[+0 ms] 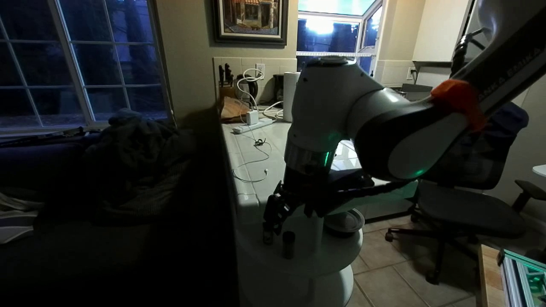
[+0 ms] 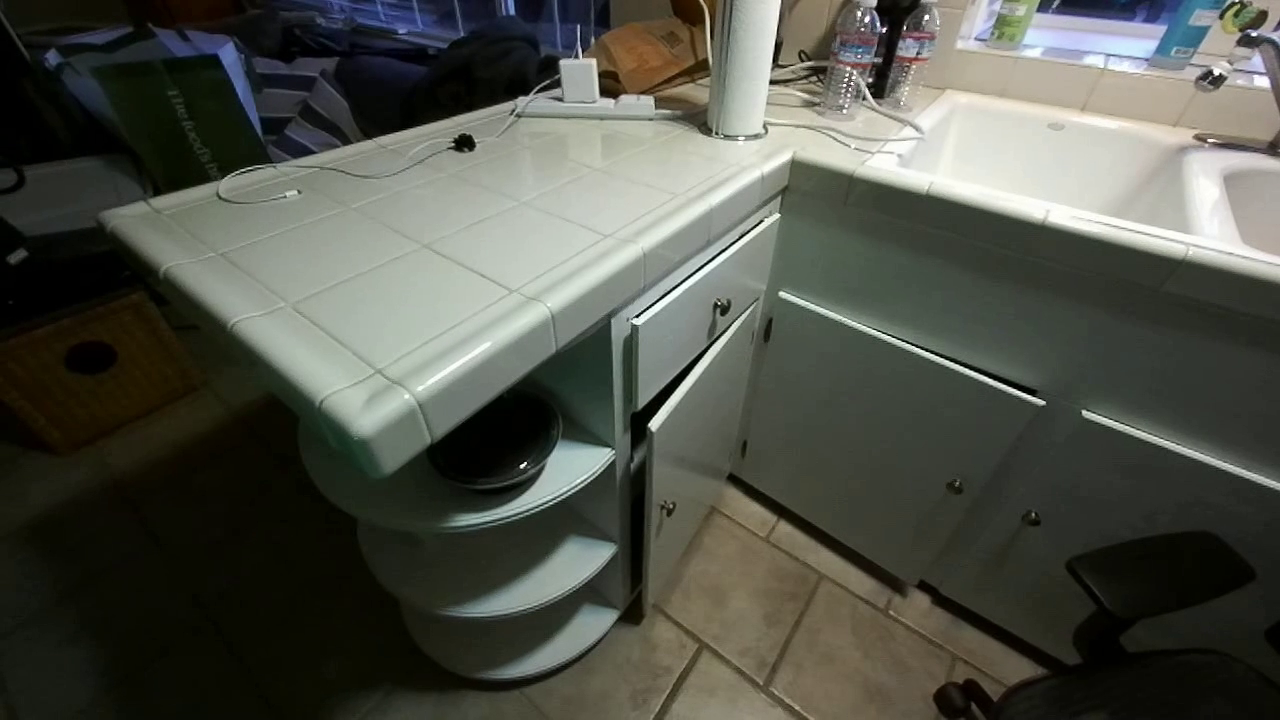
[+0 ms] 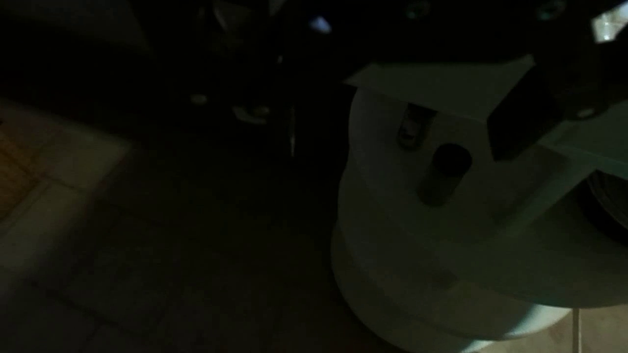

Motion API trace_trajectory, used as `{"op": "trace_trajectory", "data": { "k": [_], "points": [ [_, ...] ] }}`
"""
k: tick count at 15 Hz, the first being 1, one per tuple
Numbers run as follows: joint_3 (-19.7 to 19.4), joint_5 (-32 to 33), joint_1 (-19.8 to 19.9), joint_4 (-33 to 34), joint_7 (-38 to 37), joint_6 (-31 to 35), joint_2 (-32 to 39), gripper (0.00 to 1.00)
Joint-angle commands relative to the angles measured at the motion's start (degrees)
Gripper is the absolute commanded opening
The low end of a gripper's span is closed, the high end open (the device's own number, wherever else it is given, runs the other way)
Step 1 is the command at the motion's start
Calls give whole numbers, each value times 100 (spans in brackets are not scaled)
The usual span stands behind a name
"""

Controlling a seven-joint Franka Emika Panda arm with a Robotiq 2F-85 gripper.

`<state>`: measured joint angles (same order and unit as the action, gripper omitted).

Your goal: Pick the spice bottle on the right side of the first left shelf below the counter and put it onto the kitchen counter

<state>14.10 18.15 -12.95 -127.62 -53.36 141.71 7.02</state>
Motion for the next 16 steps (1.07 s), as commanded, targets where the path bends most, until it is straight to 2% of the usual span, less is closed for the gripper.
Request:
{"op": "trace_trajectory", "data": {
  "k": [1,4,10,16],
  "points": [
    [-375,900,-369,-9,-1252,678,503,100],
    [-730,1167,-609,198,-1719,608,972,100],
    [-1149,834,-1254,803,-2220,413,2040,100],
    [-1702,780,-1759,1355,-2267,734,2862,100]
  ]
}}
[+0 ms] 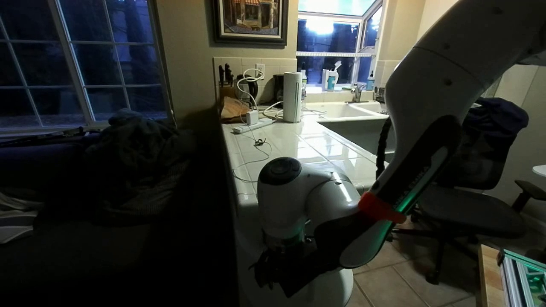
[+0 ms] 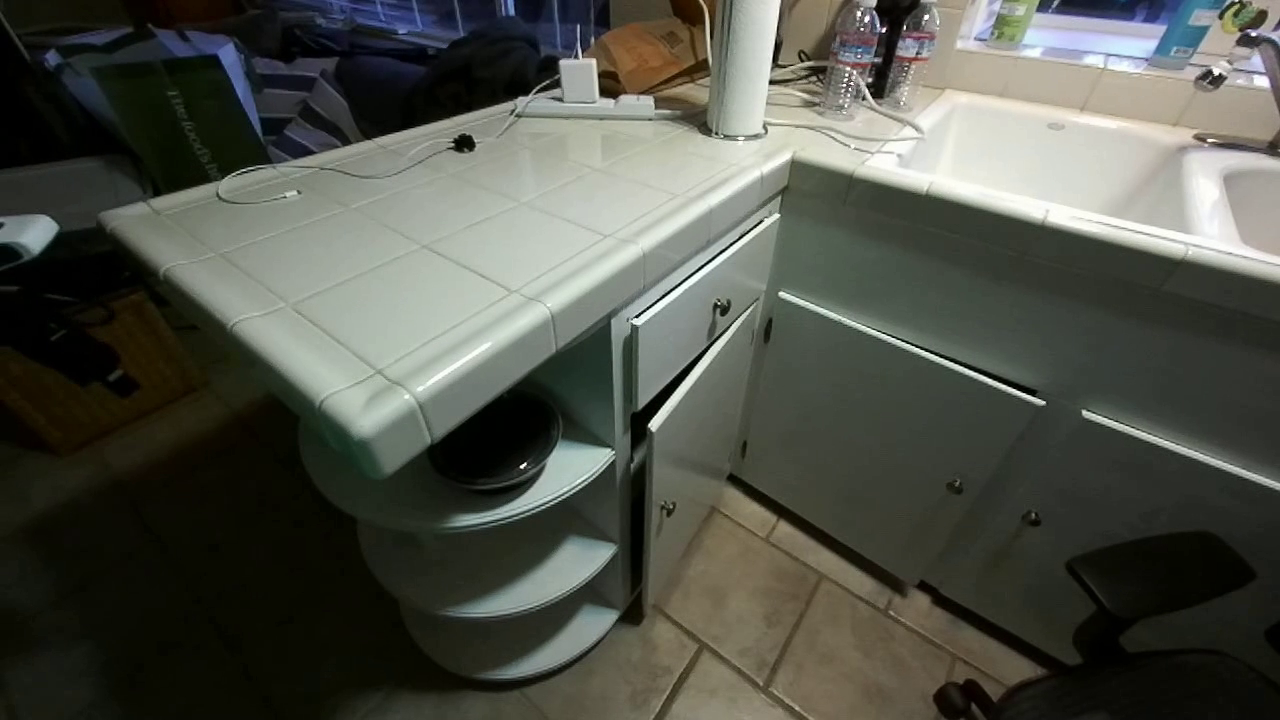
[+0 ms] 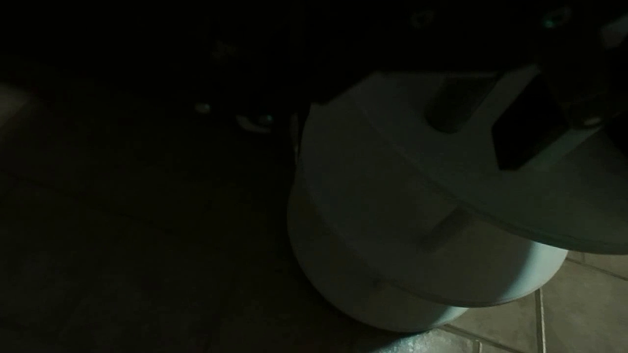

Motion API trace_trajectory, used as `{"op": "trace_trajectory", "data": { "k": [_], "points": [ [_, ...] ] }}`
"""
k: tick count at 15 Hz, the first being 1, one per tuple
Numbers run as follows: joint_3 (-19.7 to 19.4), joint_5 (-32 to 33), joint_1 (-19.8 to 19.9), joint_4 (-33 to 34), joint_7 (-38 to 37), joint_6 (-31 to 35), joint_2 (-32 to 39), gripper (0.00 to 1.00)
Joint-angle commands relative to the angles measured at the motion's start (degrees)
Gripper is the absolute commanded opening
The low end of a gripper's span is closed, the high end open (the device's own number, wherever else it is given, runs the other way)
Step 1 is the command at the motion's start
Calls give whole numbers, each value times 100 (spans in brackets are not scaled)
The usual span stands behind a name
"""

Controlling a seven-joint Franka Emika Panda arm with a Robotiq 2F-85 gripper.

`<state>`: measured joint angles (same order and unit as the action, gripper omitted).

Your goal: Pick the spice bottle on the right side of the first left shelf below the counter and put it onto the kitchen counter

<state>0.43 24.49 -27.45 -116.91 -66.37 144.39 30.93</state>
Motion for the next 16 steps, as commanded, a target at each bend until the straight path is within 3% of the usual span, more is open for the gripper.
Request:
{"op": "trace_trajectory", "data": {
  "k": [1,2,3,6,14,16],
  "points": [
    [-489,237,-405,346,-1002,533,579,100],
    [-644,307,-497,374,-1029,561,661,100],
    [-324,24,-225,263,-4,61,342,100],
    [-512,51,-329,387,-13,119,544,100],
    [-522,49,-353,436,43,109,558,100],
    [-615,52,-463,494,-248,155,708,100]
  ]
}}
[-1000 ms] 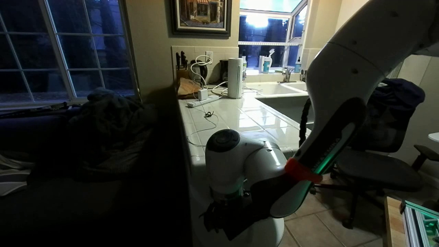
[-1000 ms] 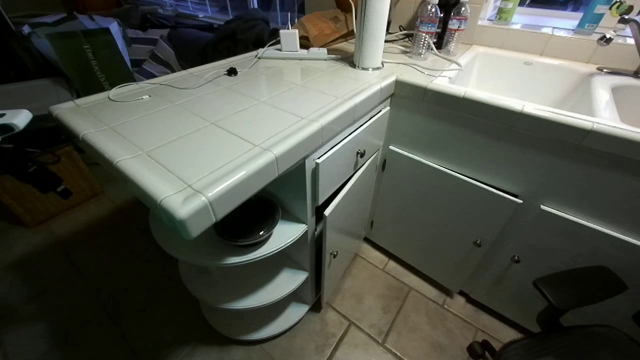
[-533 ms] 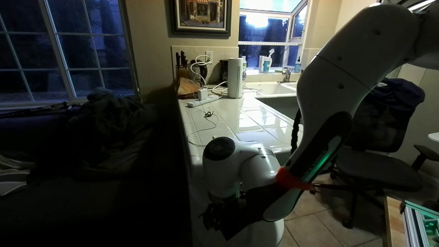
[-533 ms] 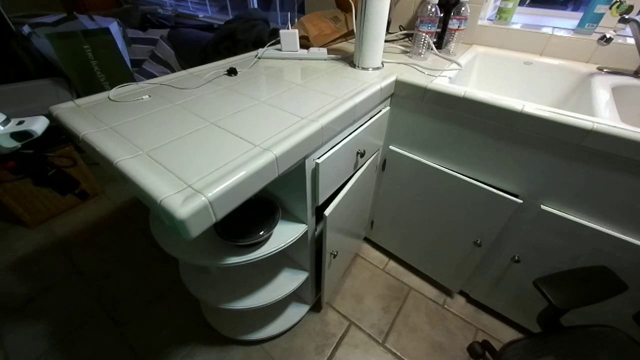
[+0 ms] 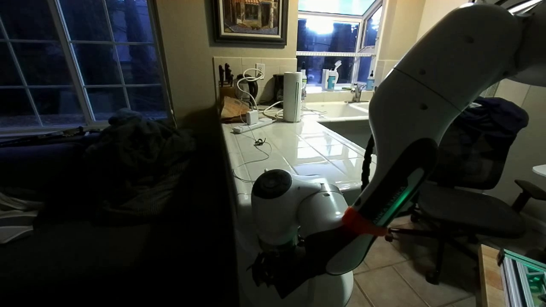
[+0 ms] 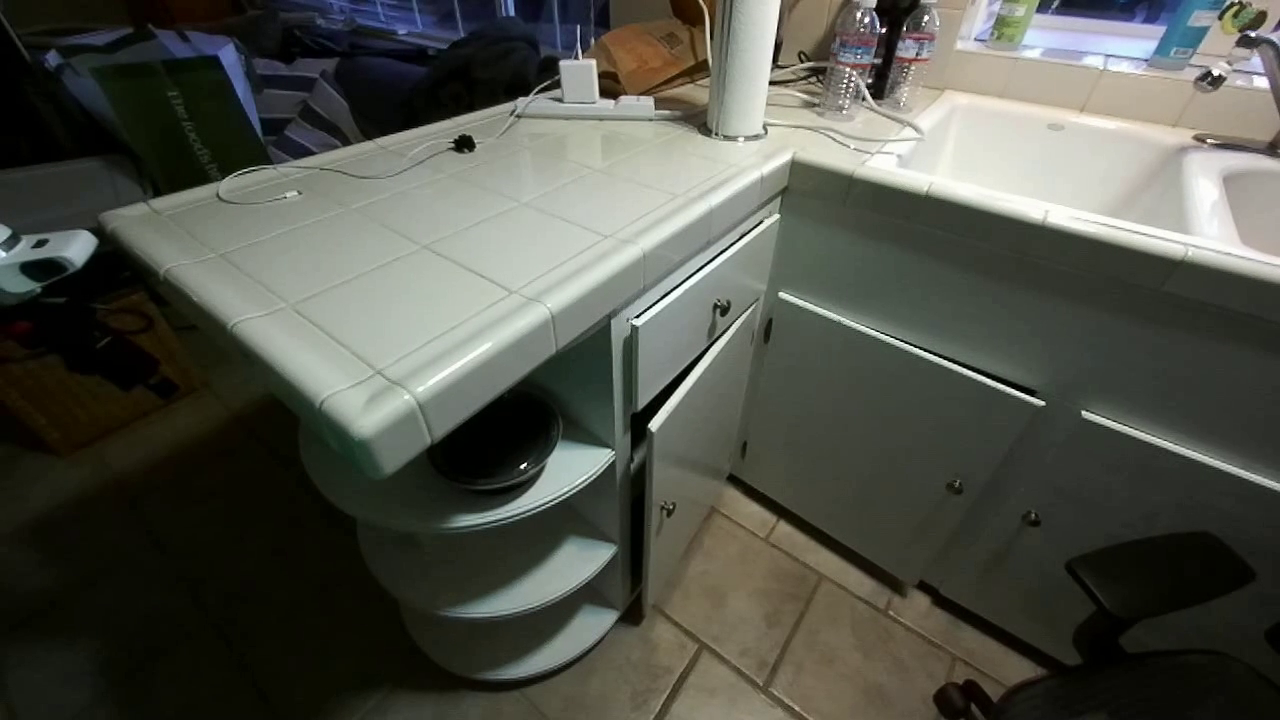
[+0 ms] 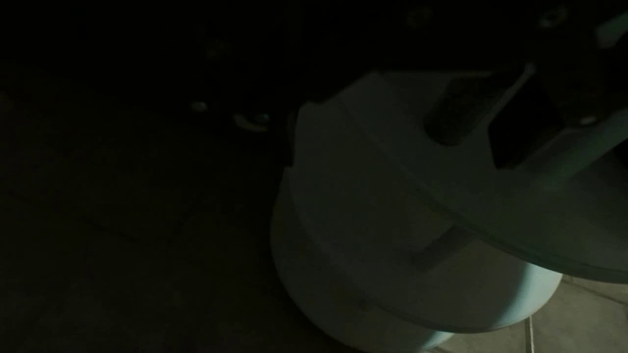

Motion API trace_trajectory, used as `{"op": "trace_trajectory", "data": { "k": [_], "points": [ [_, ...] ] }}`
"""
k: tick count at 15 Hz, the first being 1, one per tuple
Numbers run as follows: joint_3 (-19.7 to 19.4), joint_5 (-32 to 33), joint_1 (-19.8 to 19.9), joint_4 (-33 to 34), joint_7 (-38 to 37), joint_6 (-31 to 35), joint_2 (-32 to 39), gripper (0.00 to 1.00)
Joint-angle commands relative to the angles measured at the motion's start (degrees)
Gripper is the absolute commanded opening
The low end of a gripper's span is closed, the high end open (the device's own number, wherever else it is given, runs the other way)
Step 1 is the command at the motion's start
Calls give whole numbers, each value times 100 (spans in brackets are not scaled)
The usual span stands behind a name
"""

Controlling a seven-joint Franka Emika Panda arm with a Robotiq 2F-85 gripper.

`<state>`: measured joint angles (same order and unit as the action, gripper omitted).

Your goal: Pick the spice bottle on the right side of the first left shelf below the counter and put it onto the kitchen counter

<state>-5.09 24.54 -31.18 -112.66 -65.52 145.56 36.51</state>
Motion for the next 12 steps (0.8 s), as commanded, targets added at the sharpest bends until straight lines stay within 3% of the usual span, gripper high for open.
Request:
{"op": "trace_trajectory", "data": {
  "k": [1,6,12],
  "points": [
    [-121,86,-160,96,-485,52,204,100],
    [-834,361,-969,318,-1509,148,670,100],
    [-1487,729,-1612,566,-3706,166,1399,100]
  ]
}}
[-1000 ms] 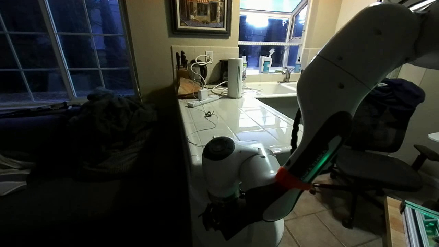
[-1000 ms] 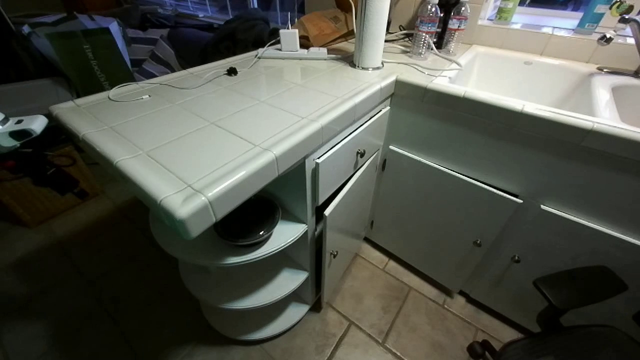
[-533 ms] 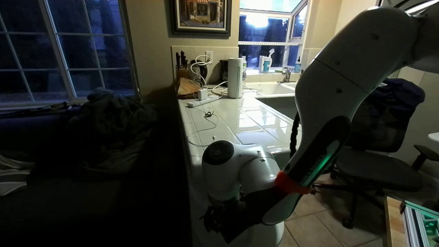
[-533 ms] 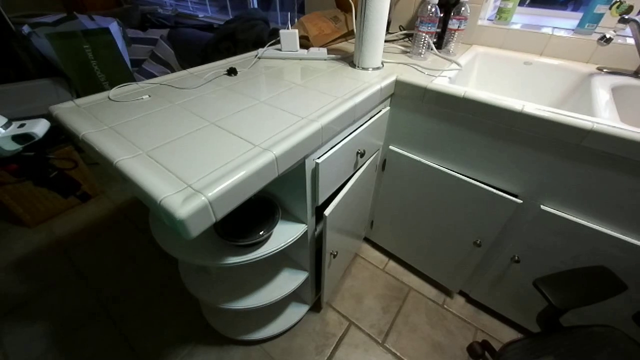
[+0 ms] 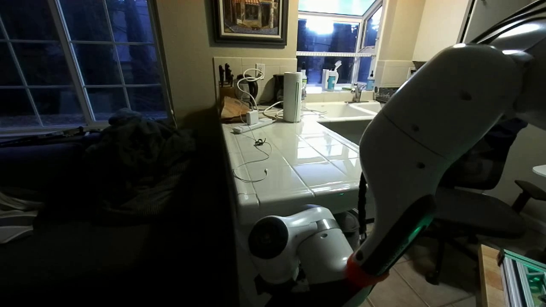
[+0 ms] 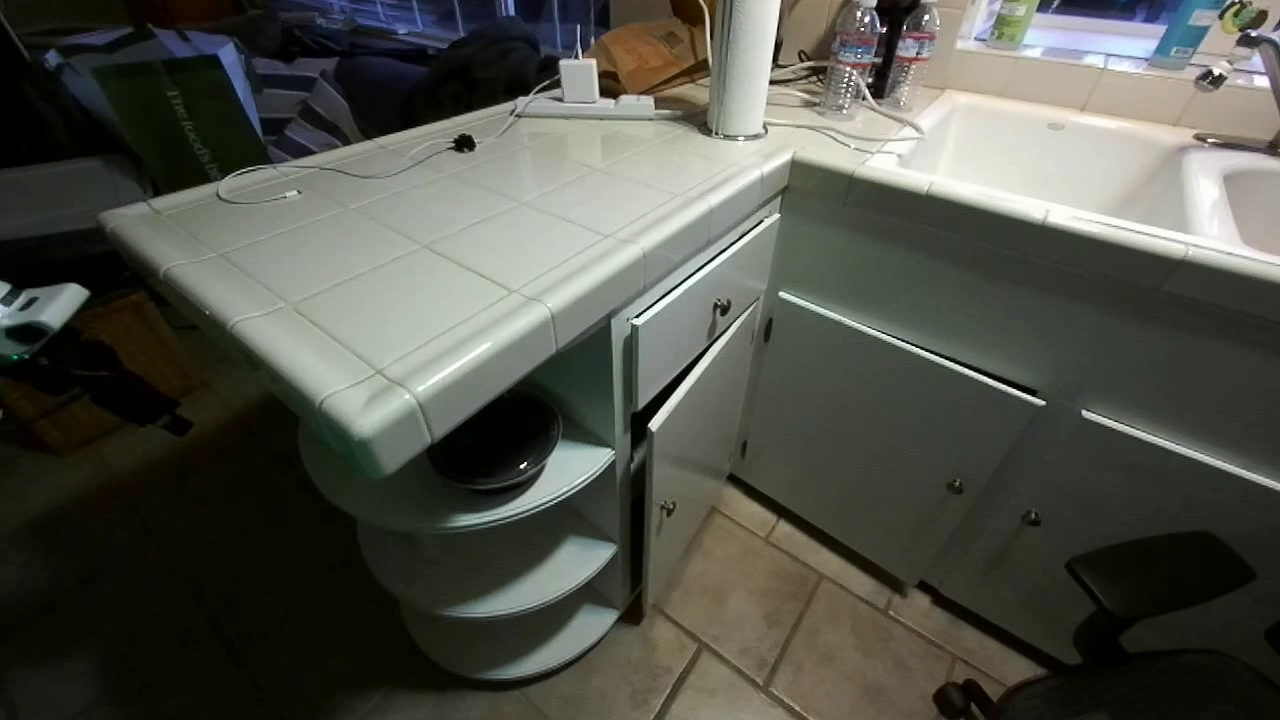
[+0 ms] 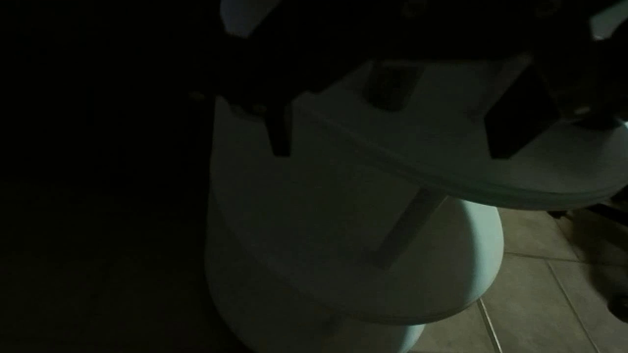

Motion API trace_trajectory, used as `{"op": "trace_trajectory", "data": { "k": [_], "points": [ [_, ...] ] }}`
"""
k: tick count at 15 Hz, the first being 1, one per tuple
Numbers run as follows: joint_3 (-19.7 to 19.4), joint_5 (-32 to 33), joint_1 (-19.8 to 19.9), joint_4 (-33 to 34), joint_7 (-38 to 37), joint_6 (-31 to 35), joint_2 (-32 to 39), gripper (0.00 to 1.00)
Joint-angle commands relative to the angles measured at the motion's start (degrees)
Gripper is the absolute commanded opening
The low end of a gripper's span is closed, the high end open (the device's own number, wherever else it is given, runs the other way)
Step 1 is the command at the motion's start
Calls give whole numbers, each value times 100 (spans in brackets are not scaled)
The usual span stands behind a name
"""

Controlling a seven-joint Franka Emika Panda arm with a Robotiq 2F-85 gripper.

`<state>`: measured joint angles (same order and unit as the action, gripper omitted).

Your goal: Pick the spice bottle on the right side of the first left shelf below the counter and put it onto the kitchen counter

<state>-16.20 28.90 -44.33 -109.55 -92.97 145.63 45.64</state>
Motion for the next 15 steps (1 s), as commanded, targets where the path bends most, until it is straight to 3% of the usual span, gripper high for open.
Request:
{"op": "trace_trajectory", "data": {
  "k": [1,9,10,11,15],
  "points": [
    [-454,339,-343,290,-1139,127,582,100],
    [-1232,803,-631,603,-1943,88,1120,100],
    [-1245,899,-617,691,-1919,61,1193,100],
    [-946,765,-331,531,-1397,-104,871,100],
    [-897,791,-275,573,-1368,-157,877,100]
  ]
}}
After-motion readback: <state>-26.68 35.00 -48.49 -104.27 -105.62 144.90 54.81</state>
